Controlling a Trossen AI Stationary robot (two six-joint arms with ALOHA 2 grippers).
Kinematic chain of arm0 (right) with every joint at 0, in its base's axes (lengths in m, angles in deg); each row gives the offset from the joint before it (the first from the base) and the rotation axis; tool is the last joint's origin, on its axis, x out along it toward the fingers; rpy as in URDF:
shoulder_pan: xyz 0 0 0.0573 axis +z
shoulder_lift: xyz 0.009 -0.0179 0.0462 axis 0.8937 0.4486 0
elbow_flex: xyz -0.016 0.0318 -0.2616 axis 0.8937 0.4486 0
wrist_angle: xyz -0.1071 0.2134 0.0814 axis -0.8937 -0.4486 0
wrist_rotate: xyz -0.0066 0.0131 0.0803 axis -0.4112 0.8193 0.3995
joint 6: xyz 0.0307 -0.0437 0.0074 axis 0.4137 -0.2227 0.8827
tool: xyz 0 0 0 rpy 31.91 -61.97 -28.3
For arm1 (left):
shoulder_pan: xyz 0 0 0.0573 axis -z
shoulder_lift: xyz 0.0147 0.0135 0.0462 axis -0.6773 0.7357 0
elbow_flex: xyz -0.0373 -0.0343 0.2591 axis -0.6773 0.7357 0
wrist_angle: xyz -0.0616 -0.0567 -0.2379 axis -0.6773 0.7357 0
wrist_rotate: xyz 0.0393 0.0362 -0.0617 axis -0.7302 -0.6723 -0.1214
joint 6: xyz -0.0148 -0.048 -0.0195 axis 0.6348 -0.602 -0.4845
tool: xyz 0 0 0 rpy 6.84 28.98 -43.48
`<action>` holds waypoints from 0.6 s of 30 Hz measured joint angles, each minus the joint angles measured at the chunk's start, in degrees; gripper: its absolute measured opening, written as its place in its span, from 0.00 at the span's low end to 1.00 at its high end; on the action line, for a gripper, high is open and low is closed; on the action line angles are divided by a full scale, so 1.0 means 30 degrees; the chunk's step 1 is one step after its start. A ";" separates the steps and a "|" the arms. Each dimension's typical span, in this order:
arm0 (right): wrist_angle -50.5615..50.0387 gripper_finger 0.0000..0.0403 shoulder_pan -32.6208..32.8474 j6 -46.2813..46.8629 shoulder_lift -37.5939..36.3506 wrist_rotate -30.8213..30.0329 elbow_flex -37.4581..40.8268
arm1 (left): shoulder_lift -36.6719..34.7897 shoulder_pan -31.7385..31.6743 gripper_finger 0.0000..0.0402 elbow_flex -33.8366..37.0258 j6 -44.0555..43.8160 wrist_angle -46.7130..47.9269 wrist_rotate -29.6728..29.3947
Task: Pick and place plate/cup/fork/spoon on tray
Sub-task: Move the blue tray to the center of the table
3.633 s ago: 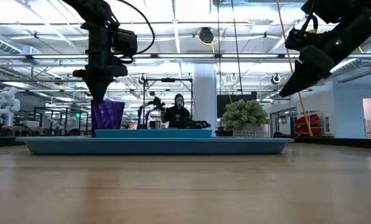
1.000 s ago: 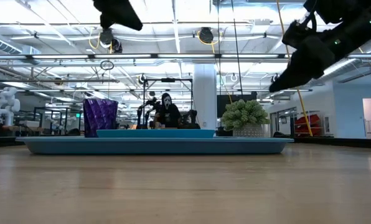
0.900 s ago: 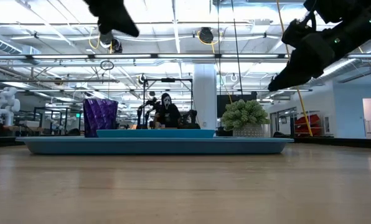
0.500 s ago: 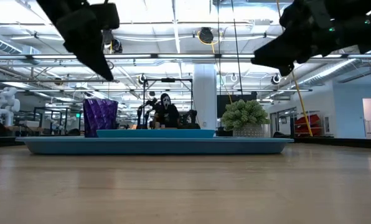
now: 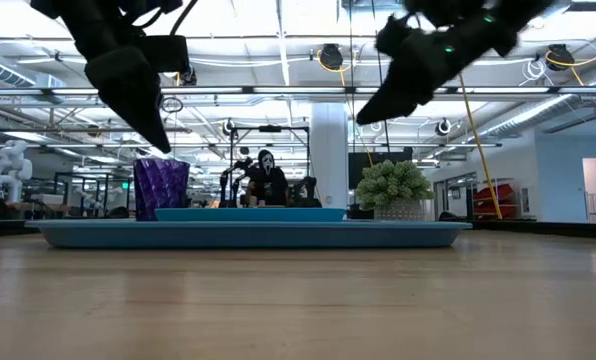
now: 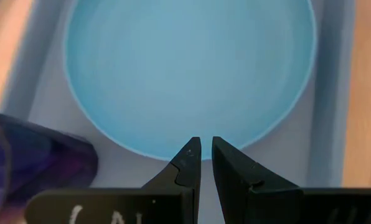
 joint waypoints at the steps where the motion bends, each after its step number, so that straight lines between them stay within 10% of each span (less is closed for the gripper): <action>1: -0.1511 0.32 0.0115 -0.0253 0.0671 -0.0614 -0.1033 | 0.0000 -0.0046 0.10 0.0000 0.0168 0.0056 0.0197; 10: -1.0198 0.32 0.2786 0.0625 0.6069 -0.2105 -0.7585 | 0.0000 -0.0062 0.10 0.0000 0.0005 0.1628 0.0924; 18: -1.4224 0.32 0.5314 0.4504 0.8761 -0.2049 -0.8279 | 0.0000 0.1177 0.10 -0.0002 -0.1491 0.1854 0.3411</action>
